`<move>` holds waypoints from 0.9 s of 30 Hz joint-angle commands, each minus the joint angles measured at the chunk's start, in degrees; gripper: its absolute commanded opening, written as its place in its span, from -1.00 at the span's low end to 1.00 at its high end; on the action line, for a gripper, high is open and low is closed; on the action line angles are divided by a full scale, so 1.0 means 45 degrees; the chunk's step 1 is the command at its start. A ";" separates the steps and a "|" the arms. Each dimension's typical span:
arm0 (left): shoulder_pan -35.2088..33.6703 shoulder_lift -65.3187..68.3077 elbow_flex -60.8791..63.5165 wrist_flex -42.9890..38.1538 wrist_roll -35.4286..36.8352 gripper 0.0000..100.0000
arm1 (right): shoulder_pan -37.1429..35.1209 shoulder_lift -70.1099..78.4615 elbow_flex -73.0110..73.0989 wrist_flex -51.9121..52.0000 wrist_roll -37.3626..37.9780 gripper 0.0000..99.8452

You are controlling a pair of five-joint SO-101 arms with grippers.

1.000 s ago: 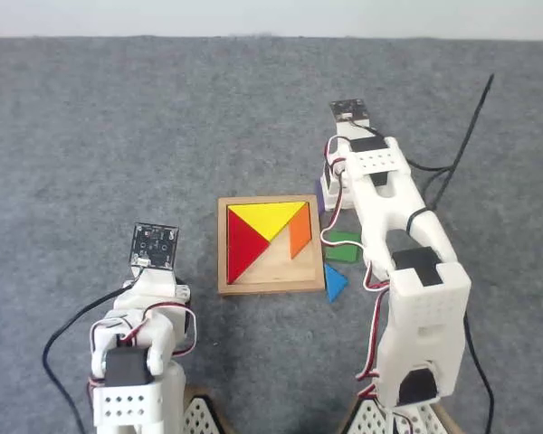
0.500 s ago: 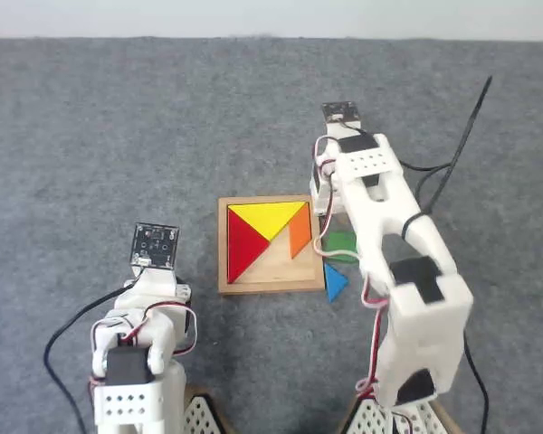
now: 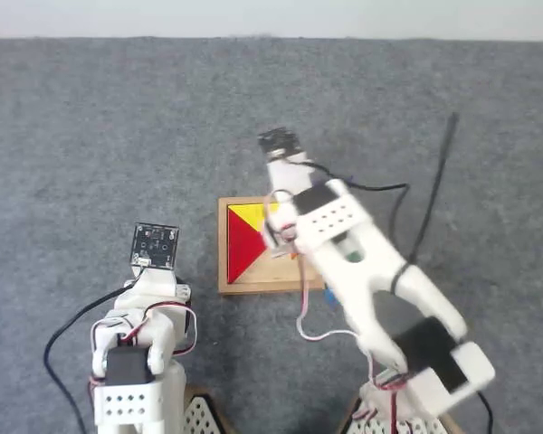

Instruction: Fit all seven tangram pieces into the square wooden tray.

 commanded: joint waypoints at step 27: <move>0.0020 -0.0254 -0.0147 0.0039 -0.0020 -0.96 | -0.0654 0.4718 -0.5470 0.1612 -0.3087 -0.72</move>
